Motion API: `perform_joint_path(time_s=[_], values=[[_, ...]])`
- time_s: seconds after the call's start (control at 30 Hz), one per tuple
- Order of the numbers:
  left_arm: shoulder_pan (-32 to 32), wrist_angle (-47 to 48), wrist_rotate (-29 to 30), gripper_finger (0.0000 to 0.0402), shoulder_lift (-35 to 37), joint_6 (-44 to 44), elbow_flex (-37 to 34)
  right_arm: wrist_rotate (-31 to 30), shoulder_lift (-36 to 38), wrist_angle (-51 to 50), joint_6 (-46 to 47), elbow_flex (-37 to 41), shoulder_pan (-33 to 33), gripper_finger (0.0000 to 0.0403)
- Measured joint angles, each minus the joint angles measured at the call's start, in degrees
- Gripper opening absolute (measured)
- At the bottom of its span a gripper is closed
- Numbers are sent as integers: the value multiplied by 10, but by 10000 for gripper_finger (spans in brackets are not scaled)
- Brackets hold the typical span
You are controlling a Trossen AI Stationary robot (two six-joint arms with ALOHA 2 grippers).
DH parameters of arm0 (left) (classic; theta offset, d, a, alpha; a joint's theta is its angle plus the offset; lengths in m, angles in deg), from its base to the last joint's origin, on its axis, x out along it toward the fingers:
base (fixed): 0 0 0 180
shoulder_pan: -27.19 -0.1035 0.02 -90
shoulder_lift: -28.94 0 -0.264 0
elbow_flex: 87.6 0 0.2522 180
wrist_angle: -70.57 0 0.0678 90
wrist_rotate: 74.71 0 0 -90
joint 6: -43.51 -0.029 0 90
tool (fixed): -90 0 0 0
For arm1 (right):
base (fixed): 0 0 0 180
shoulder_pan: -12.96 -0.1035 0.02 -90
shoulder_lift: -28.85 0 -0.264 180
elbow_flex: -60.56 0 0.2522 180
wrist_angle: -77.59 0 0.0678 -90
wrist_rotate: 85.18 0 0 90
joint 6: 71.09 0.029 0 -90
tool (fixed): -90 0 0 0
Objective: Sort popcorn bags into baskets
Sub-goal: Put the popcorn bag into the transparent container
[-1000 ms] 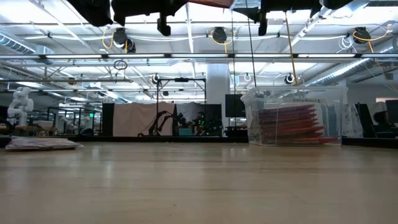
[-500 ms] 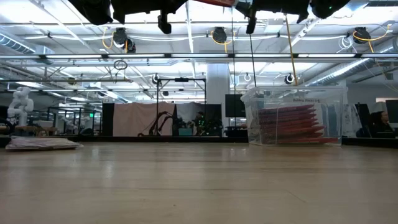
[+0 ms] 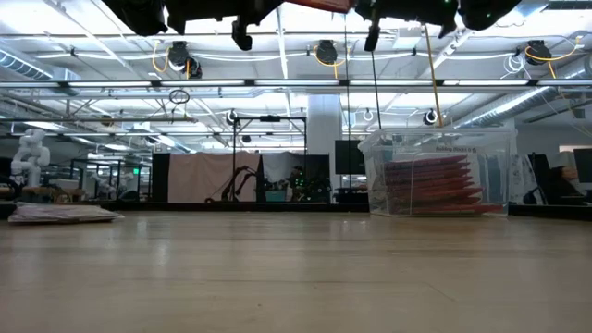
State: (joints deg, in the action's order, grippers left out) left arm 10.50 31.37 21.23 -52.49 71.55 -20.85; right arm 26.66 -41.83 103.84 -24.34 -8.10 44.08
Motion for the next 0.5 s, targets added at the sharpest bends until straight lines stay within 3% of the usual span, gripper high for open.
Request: perform_joint_path(time_s=[0.13,0.3,0.5], values=[[0,22,22,129,1,-2,0,35,8,-15,24,0,24,27],[-1,88,36,194,21,28,0,92,48,-108,34,0,77,19],[-1,231,46,224,56,57,0,158,101,-216,47,0,159,13]])
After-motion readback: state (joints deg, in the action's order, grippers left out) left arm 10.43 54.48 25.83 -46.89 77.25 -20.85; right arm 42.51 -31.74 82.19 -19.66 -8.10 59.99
